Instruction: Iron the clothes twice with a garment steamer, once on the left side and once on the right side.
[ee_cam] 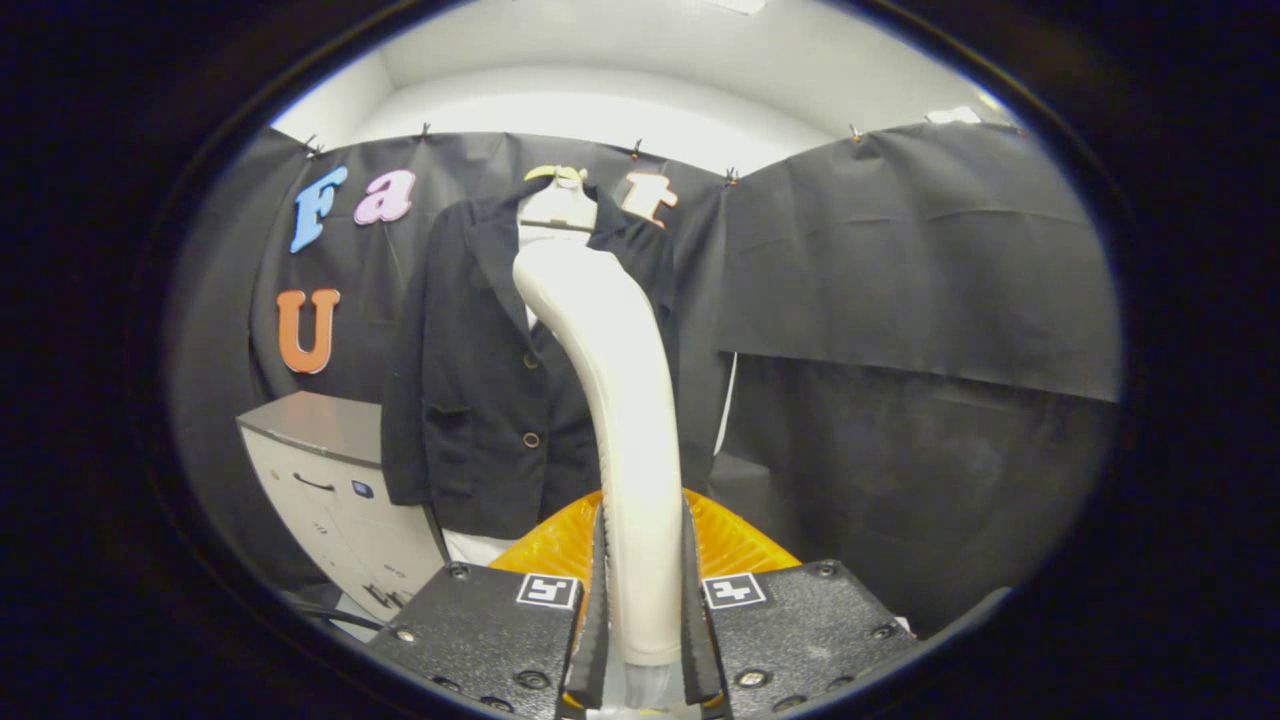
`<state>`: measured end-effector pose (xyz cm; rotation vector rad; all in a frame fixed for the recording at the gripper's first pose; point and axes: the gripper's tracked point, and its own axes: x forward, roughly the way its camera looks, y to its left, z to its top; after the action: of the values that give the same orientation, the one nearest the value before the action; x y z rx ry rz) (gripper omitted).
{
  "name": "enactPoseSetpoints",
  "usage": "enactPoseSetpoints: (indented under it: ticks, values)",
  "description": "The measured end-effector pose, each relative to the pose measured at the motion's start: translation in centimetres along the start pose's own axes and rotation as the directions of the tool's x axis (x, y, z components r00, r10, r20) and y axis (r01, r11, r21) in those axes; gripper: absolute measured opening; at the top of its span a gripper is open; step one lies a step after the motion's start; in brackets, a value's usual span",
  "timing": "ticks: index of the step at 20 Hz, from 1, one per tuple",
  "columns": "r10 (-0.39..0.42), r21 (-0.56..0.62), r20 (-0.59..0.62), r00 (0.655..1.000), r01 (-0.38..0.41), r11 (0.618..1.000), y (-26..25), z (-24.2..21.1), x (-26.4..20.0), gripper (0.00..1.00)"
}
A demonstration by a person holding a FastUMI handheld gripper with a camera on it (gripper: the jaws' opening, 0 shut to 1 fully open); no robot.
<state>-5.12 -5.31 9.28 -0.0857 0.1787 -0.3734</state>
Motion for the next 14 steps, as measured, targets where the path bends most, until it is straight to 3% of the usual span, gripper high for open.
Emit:
enactPoseSetpoints:
  ticks: [6, 14]
  values:
    - [0.135, 0.029, 0.083, 0.987, -0.138, 0.990, 1.4, 2.8, -1.4, 0.32]
    - [0.228, 0.059, 0.100, 0.968, -0.235, 0.970, -0.4, 2.8, -1.3, 0.32]
